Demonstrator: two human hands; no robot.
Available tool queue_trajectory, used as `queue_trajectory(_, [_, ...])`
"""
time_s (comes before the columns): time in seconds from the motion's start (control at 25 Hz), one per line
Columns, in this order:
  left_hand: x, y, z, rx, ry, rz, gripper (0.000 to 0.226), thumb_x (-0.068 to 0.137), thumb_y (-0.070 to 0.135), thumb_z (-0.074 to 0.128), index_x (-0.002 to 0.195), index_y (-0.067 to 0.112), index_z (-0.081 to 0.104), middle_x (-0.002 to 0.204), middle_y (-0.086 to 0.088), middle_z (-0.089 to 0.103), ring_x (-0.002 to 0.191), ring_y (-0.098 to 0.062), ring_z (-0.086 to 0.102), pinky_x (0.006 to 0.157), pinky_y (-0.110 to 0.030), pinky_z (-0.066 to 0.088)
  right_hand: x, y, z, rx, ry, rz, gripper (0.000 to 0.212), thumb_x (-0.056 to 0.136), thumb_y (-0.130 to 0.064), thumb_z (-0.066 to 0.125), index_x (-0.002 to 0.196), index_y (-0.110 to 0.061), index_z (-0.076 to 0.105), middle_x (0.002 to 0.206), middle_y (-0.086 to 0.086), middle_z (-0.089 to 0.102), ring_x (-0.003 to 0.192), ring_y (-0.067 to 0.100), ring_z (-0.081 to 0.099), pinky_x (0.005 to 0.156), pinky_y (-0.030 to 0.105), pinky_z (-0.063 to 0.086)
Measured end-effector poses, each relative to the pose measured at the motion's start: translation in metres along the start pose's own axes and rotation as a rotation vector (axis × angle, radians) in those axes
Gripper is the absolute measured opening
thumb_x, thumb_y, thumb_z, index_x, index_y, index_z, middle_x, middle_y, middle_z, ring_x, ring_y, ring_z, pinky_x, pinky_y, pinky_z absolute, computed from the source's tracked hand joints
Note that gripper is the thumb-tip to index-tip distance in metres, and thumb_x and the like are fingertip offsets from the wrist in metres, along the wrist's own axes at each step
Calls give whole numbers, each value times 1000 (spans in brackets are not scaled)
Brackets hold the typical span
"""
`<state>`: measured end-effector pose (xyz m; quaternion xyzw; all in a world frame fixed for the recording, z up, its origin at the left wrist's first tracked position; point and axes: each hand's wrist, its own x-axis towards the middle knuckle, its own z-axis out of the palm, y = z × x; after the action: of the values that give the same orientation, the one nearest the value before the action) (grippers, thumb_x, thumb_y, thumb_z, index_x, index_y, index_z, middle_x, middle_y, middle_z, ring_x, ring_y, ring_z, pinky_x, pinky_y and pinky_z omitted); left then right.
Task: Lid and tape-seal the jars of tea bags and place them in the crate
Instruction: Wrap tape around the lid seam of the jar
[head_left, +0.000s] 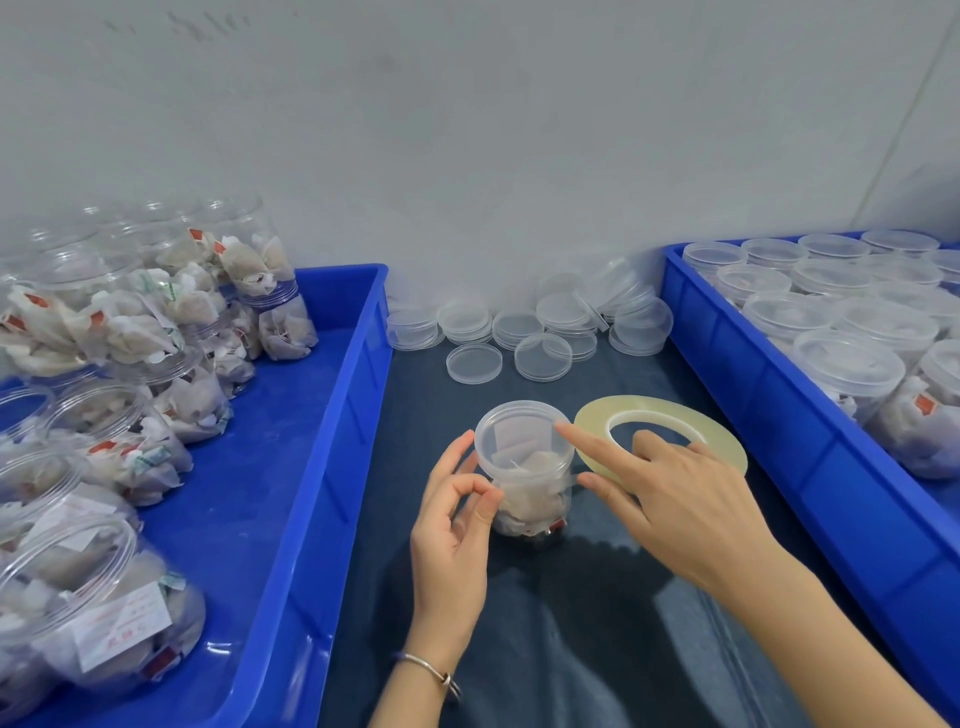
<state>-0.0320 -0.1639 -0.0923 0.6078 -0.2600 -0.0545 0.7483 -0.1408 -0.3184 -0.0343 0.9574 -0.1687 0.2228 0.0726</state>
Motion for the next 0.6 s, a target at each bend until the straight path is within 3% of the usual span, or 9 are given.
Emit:
queue_trajectory(0.24, [1,-7,-3,-2,-12,-2,10,86,10,60,76,8,60,135,11,54,124,-6,53,90,-11,44,1,-2,4,29,31,-30,40,94,-49,39,129,-38,57,54,-2,42,44,17,24,43,32,38])
queue_trajectory(0.4, [3,-11,-3,3,-14,4,12,88,3,60,76,6,60,133,11,55,124,-8,53,91,-12,44,-1,-3,3,18,32,-37,44,93,-49,35,129,-38,57,54,-5,34,43,15,20,45,26,24])
queue_trajectory(0.6, [6,-12,-2,26,11,7,12,88,-2,59,77,4,60,131,8,57,121,-8,55,88,-11,44,0,-5,5,62,37,-28,43,89,-45,42,129,-38,58,54,-4,32,42,15,21,46,26,20])
